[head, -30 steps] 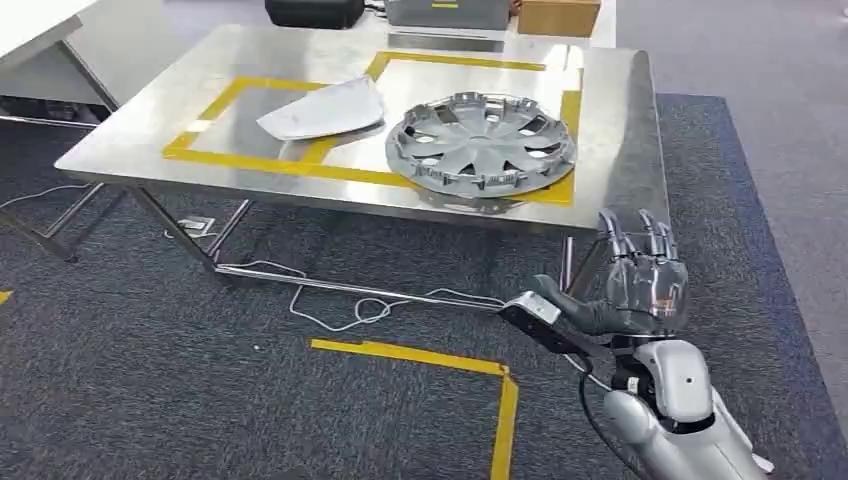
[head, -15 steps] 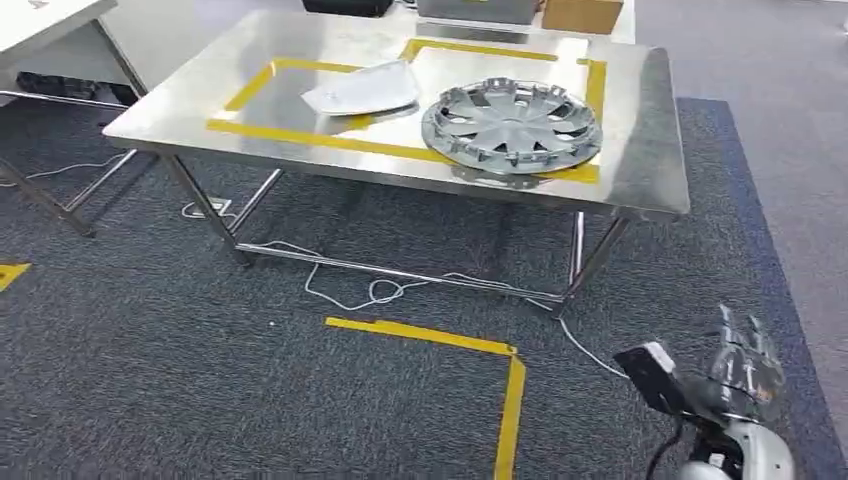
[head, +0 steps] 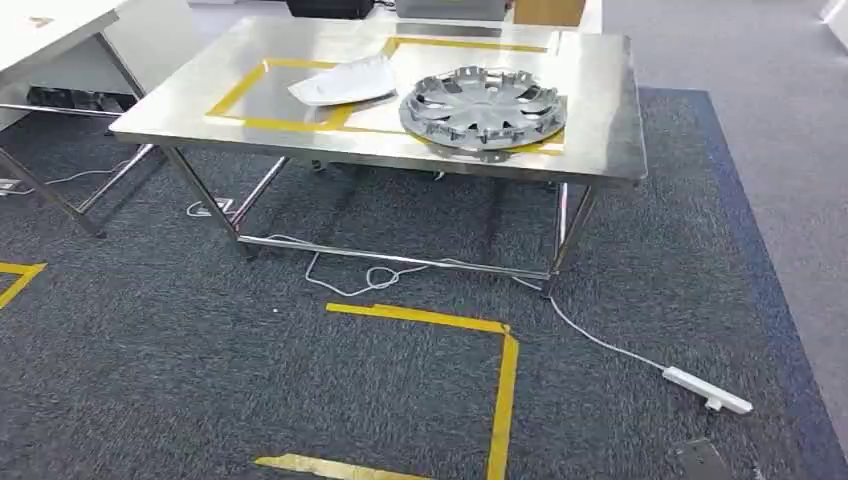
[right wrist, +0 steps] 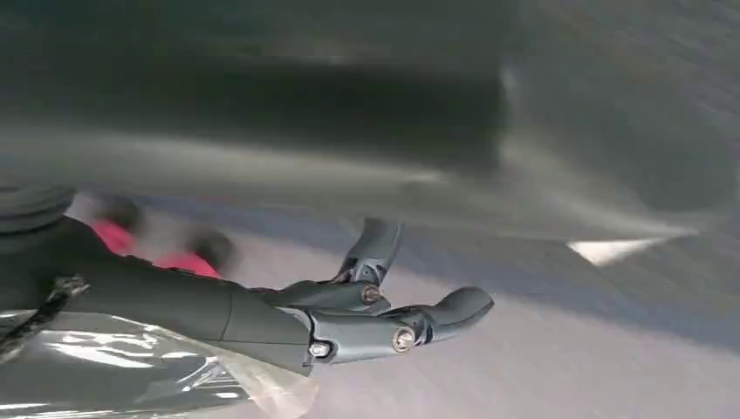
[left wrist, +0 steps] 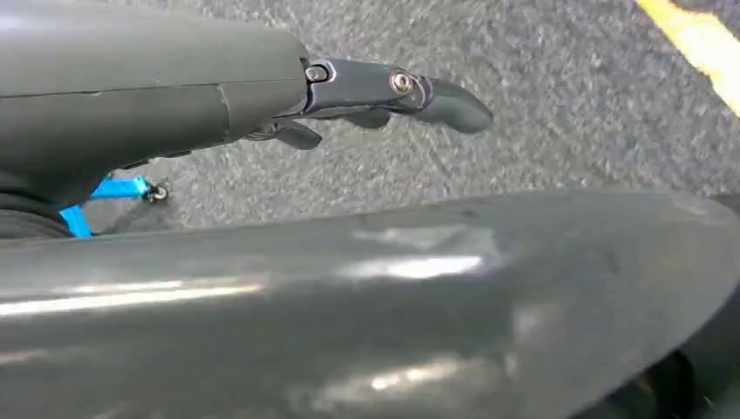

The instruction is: Take the parts from the cabinet and place them on the table.

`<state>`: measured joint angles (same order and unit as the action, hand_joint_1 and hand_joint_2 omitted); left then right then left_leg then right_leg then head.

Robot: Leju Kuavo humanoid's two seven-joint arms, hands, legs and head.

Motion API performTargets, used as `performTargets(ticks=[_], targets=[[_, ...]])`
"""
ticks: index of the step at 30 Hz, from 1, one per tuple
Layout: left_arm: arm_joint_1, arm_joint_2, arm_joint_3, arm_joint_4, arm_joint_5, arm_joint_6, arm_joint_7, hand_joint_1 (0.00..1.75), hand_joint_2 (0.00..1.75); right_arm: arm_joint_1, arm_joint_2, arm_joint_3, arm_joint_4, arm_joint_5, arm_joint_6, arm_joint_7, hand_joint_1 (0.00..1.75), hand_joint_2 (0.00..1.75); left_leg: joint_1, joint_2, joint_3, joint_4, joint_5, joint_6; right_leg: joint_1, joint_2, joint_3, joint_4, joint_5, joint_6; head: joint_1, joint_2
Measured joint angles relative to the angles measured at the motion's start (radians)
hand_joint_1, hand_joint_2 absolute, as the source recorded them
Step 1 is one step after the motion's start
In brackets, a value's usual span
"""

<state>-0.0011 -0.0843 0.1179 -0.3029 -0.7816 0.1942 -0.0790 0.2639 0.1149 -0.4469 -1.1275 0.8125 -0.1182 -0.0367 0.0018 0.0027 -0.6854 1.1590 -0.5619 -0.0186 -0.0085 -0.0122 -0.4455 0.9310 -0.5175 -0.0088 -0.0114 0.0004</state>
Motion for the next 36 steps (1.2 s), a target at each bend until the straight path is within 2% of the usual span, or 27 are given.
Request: performTargets(ticks=[1, 2, 4, 5, 6, 7, 8, 9, 11, 12, 13, 15, 16, 17, 19, 20, 21, 23, 24, 26, 27, 29, 31, 32, 33, 34, 36], targets=[[-0.001, 0.0, 0.0, 0.0, 0.001, 0.0, -0.003, 0.0, 0.0, -0.006, 0.011, -0.029, 0.037, -0.006, 0.014, -0.007, 0.0, 0.0, 0.0, 0.0, -0.008, 0.075, -0.034, -0.003, 0.0, -0.001, -0.019, 0.004, 0.012, 0.0, 0.0, 0.0], [-0.002, -0.001, 0.0, 0.0, 0.002, 0.001, -0.006, 0.0, 0.0, -0.014, 0.02, -0.056, 0.071, -0.013, 0.03, -0.01, 0.0, 0.0, 0.001, 0.0, -0.007, 0.135, -0.032, -0.004, 0.001, -0.002, -0.041, 0.012, 0.024, 0.0, 0.0, 0.0], [-0.005, -0.002, 0.0, 0.0, 0.004, 0.003, -0.012, 0.0, 0.0, -0.032, 0.039, -0.119, 0.141, -0.024, 0.058, -0.009, 0.0, 0.0, 0.001, 0.0, 0.035, 0.139, 0.053, -0.002, 0.002, -0.003, -0.084, 0.037, 0.046, 0.002, -0.001, 0.0], [-0.007, -0.001, 0.0, 0.0, 0.005, 0.004, -0.015, 0.0, 0.0, -0.04, 0.054, -0.146, 0.166, -0.027, 0.066, -0.005, 0.0, 0.0, 0.001, 0.0, 0.082, 0.088, 0.088, 0.002, 0.002, -0.002, -0.109, 0.049, 0.055, 0.004, -0.001, 0.0], [-0.01, -0.001, 0.0, 0.0, 0.008, 0.005, -0.018, 0.0, 0.0, -0.048, 0.066, -0.169, 0.185, -0.026, 0.077, 0.003, 0.0, 0.0, 0.001, -0.001, 0.14, 0.012, 0.089, 0.007, 0.003, 0.0, -0.129, 0.058, 0.063, 0.006, -0.001, 0.0], [-0.015, 0.002, 0.0, 0.0, 0.011, 0.007, -0.019, 0.0, 0.0, -0.057, 0.079, -0.19, 0.201, -0.02, 0.083, 0.011, 0.0, 0.0, -0.001, -0.005, 0.216, -0.091, 0.046, 0.014, 0.004, 0.001, -0.141, 0.067, 0.071, 0.011, -0.001, 0.0], [-0.018, 0.002, 0.0, 0.0, 0.014, 0.01, -0.022, 0.0, 0.0, -0.061, 0.09, -0.209, 0.217, -0.01, 0.088, 0.016, 0.0, 0.0, -0.004, -0.006, 0.263, -0.178, 0.015, 0.021, 0.008, 0.002, -0.149, 0.075, 0.078, 0.017, 0.0, 0.0], [-0.022, 0.002, 0.0, 0.0, 0.016, 0.011, -0.024, 0.0, 0.0, -0.066, 0.096, -0.223, 0.231, -0.002, 0.092, 0.02, 0.0, 0.0, -0.006, -0.005, 0.26, -0.192, 0.004, 0.026, 0.008, -0.001, -0.154, 0.075, 0.089, 0.023, 0.0, 0.0], [-0.023, 0.002, 0.0, 0.0, 0.019, 0.017, -0.029, 0.0, 0.0, -0.08, 0.107, -0.251, 0.263, 0.01, 0.1, 0.02, 0.0, 0.0, -0.009, -0.004, 0.246, -0.192, 0.018, 0.038, 0.005, 0.001, -0.161, 0.065, 0.109, 0.035, -0.001, 0.0], [-0.022, 0.0, 0.0, 0.0, 0.023, 0.022, -0.031, 0.0, 0.0, -0.086, 0.108, -0.262, 0.278, 0.015, 0.106, 0.017, 0.0, 0.0, -0.001, 0.002, 0.231, -0.2, 0.035, 0.048, 0.003, 0.003, -0.17, 0.071, 0.108, 0.04, -0.003, 0.0], [-0.023, 0.002, 0.0, 0.0, 0.024, 0.03, -0.03, 0.0, 0.0, -0.09, 0.113, -0.273, 0.295, 0.019, 0.111, 0.015, 0.0, 0.0, -0.002, 0.004, 0.218, -0.199, 0.046, 0.055, 0.002, 0.006, -0.185, 0.089, 0.063, 0.043, 0.001, 0.0], [-0.022, -0.002, 0.0, 0.0, 0.036, 0.058, -0.018, 0.0, 0.0, -0.099, 0.114, -0.293, 0.323, 0.025, 0.114, 0.007, 0.0, 0.0, -0.003, 0.004, 0.187, -0.199, 0.072, 0.061, -0.001, 0.008, -0.217, 0.208, -0.071, 0.052, 0.005, 0.0], [-0.021, -0.006, 0.001, 0.0, 0.037, 0.068, -0.012, 0.0, 0.0, -0.107, 0.114, -0.303, 0.336, 0.025, 0.116, 0.001, 0.0, 0.0, -0.005, 0.007, 0.17, -0.198, 0.085, 0.06, -0.001, 0.008, -0.235, 0.287, -0.111, 0.056, 0.004, 0.0], [-0.021, -0.011, 0.0, 0.0, 0.038, 0.071, -0.008, 0.0, 0.0, -0.113, 0.114, -0.311, 0.348, 0.025, 0.12, -0.004, 0.0, 0.0, -0.005, 0.009, 0.154, -0.197, 0.097, 0.059, -0.001, 0.008, -0.245, 0.35, -0.117, 0.057, 0.006, 0.0], [-0.019, -0.02, 0.0, 0.0, 0.045, 0.072, -0.001, 0.0, 0.0, -0.124, 0.114, -0.325, 0.371, 0.021, 0.13, -0.016, 0.0, 0.0, -0.005, 0.012, 0.125, -0.195, 0.119, 0.054, -0.002, 0.008, -0.218, 0.371, -0.044, 0.059, 0.006, 0.0], [-0.018, -0.024, 0.0, 0.0, 0.05, 0.072, 0.002, 0.0, 0.0, -0.13, 0.114, -0.333, 0.385, 0.017, 0.134, -0.024, 0.0, 0.0, -0.004, 0.012, 0.113, -0.194, 0.129, 0.051, -0.003, 0.008, -0.172, 0.32, 0.001, 0.059, 0.005, 0.0], [-0.017, -0.026, 0.0, 0.0, 0.056, 0.072, 0.002, 0.0, 0.0, -0.136, 0.114, -0.341, 0.397, 0.013, 0.138, -0.031, 0.0, 0.0, -0.003, 0.012, 0.103, -0.192, 0.138, 0.046, -0.004, 0.008, -0.1, 0.224, 0.019, 0.058, 0.005, 0.0], [-0.017, -0.028, 0.0, -0.002, 0.06, 0.073, 0.002, 0.0, 0.0, -0.153, 0.114, -0.35, 0.418, 0.007, 0.145, -0.04, 0.0, 0.0, -0.011, 0.012, 0.096, -0.179, 0.148, 0.036, -0.004, 0.01, 0.037, 0.032, -0.033, 0.056, 0.008, 0.0], [-0.017, -0.027, 0.001, -0.002, 0.065, 0.074, 0.002, 0.0, 0.0, -0.164, 0.114, -0.357, 0.429, 0.005, 0.149, -0.043, 0.0, 0.0, -0.013, 0.012, 0.093, -0.176, 0.155, 0.03, -0.003, 0.012, 0.031, 0.015, -0.049, 0.044, 0.005, 0.0], [-0.019, -0.028, 0.001, -0.002, 0.071, 0.078, -0.001, 0.0, 0.0, -0.172, 0.114, -0.37, 0.454, -0.001, 0.15, -0.049, 0.0, 0.0, -0.007, 0.013, 0.092, -0.178, 0.166, 0.02, 0.001, 0.01, 0.024, 0.02, -0.047, 0.03, 0.007, 0.0], [-0.015, -0.027, 0.001, -0.002, 0.074, 0.08, -0.002, 0.0, 0.0, -0.173, 0.114, -0.377, 0.466, -0.005, 0.152, -0.052, 0.0, 0.0, -0.005, 0.011, 0.088, -0.175, 0.165, 0.013, -0.002, 0.006, 0.02, 0.017, -0.037, 0.015, 0.009, 0.0], [-0.009, -0.027, 0.001, -0.002, 0.077, 0.082, -0.003, 0.0, 0.0, -0.18, 0.112, -0.389, 0.477, -0.015, 0.155, -0.055, 0.0, 0.0, -0.001, 0.006, 0.061, -0.102, 0.079, 0.001, -0.002, 0.003, 0.006, 0.018, -0.023, -0.004, 0.004, 0.0], [-0.005, -0.027, 0.001, -0.002, 0.08, 0.084, -0.005, 0.0, 0.0, -0.184, 0.112, -0.397, 0.489, -0.024, 0.161, -0.058, 0.0, 0.0, 0.001, 0.005, 0.006, 0.06, -0.015, -0.006, 0.0, 0.001, -0.011, 0.019, -0.012, -0.006, 0.003, 0.0], [-0.003, -0.027, 0.001, -0.002, 0.082, 0.084, -0.005, 0.0, 0.0, -0.185, 0.112, -0.402, 0.496, -0.029, 0.163, -0.059, 0.0, 0.0, 0.001, 0.005, -0.012, 0.132, -0.041, -0.008, 0.002, 0.001, -0.02, 0.02, -0.006, -0.005, 0.004, 0.0], [-0.001, -0.027, 0.001, -0.002, 0.086, 0.085, -0.006, 0.0, 0.0, -0.186, 0.111, -0.408, 0.501, -0.032, 0.165, -0.061, 0.0, 0.0, 0.001, 0.005, -0.007, 0.148, -0.037, -0.007, 0.003, 0.001, -0.024, 0.021, -0.003, -0.005, 0.003, 0.0], [0.0, -0.027, 0.001, -0.002, 0.087, 0.087, -0.006, 0.0, 0.0, -0.186, 0.111, -0.412, 0.505, -0.034, 0.165, -0.062, 0.0, 0.0, 0.001, 0.005, 0.021, 0.117, -0.011, -0.005, 0.004, 0.001, -0.026, 0.021, -0.001, -0.004, 0.004, 0.0], [0.0, -0.027, 0.001, -0.002, 0.088, 0.088, -0.008, 0.0, 0.0, -0.192, 0.111, -0.417, 0.511, -0.04, 0.168, -0.062, 0.0, 0.0, 0.001, 0.004, 0.118, -0.042, 0.065, 0.007, 0.007, 0.002, -0.017, 0.024, 0.002, -0.002, 0.003, 0.0]])
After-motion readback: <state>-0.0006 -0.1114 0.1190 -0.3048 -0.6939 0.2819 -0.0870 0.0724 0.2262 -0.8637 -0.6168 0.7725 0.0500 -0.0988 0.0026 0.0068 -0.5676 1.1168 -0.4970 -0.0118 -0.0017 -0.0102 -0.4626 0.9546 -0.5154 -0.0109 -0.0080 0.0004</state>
